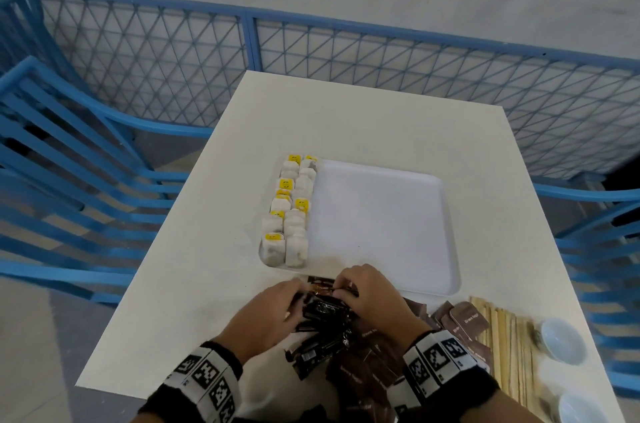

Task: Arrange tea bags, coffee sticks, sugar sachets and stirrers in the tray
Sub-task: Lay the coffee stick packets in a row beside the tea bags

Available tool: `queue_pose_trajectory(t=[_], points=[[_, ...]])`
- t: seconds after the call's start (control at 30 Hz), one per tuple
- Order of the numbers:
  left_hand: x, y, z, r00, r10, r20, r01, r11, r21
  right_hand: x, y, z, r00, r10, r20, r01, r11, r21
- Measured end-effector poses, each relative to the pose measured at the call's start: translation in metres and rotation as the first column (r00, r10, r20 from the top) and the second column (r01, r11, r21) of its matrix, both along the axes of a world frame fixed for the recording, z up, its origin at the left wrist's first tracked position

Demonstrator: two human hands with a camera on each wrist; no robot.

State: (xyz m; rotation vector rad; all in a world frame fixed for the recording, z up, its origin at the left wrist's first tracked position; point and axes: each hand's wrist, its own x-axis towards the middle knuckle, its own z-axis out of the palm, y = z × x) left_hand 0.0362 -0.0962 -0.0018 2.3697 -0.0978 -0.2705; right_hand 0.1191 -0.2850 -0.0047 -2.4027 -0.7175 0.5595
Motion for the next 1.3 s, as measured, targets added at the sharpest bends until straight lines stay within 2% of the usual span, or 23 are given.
queue_pose_trajectory(t=[0.1,0.2,0.33,0.43,0.5,0.53,0.6,0.67,0.77,0.87,1.17,1.23,1.3], points=[[0.001,0.007,0.01,0.983,0.151,-0.102,-0.173,0.95,-0.26,0.002,0.004,0.014,0.992,-0.1,-0.077,0.113,0.977,0.18],[0.007,0.005,0.023,0.964,0.226,-0.14,-0.265,0.862,-0.432,0.001,0.016,0.034,0.965,-0.128,-0.229,0.21,0.9,0.382],[0.014,-0.001,0.037,0.969,0.208,-0.137,-0.249,0.813,-0.526,-0.001,0.034,0.046,0.929,-0.03,-0.368,0.216,0.853,0.475],[0.011,0.005,0.038,0.964,0.208,-0.167,-0.265,0.82,-0.508,-0.005,0.039,0.043,0.888,0.037,-0.457,0.212,0.851,0.48],[0.004,0.013,0.035,0.954,0.232,-0.189,-0.294,0.84,-0.455,-0.008,0.035,0.038,0.923,0.051,-0.381,0.13,0.891,0.434],[0.0,0.017,0.033,0.945,0.252,-0.21,-0.322,0.837,-0.442,-0.009,0.031,0.034,0.956,0.081,-0.283,0.029,0.931,0.364],[-0.006,0.023,0.03,0.917,0.297,-0.265,-0.389,0.81,-0.439,-0.014,0.024,0.026,0.962,0.255,-0.101,-0.247,0.966,0.08],[-0.008,0.027,0.028,0.885,0.35,-0.308,-0.458,0.776,-0.433,-0.021,0.017,0.012,0.904,0.424,-0.049,-0.425,0.881,-0.209],[-0.01,0.032,0.026,0.857,0.402,-0.323,-0.511,0.748,-0.424,-0.033,0.015,-0.008,0.856,0.516,0.006,-0.479,0.799,-0.363],[-0.011,0.032,0.026,0.85,0.411,-0.329,-0.523,0.728,-0.443,-0.039,0.019,-0.021,0.848,0.528,0.046,-0.473,0.794,-0.381],[-0.009,0.03,0.031,0.829,0.449,-0.334,-0.56,0.656,-0.506,-0.028,0.025,-0.023,0.885,0.464,-0.043,-0.451,0.83,-0.329],[-0.007,0.029,0.032,0.822,0.452,-0.346,-0.569,0.637,-0.52,-0.024,0.026,-0.023,0.9,0.428,-0.085,-0.434,0.858,-0.273],[-0.007,0.031,0.033,0.818,0.467,-0.337,-0.575,0.63,-0.523,-0.02,0.026,-0.018,0.927,0.352,-0.127,-0.369,0.917,-0.15]])
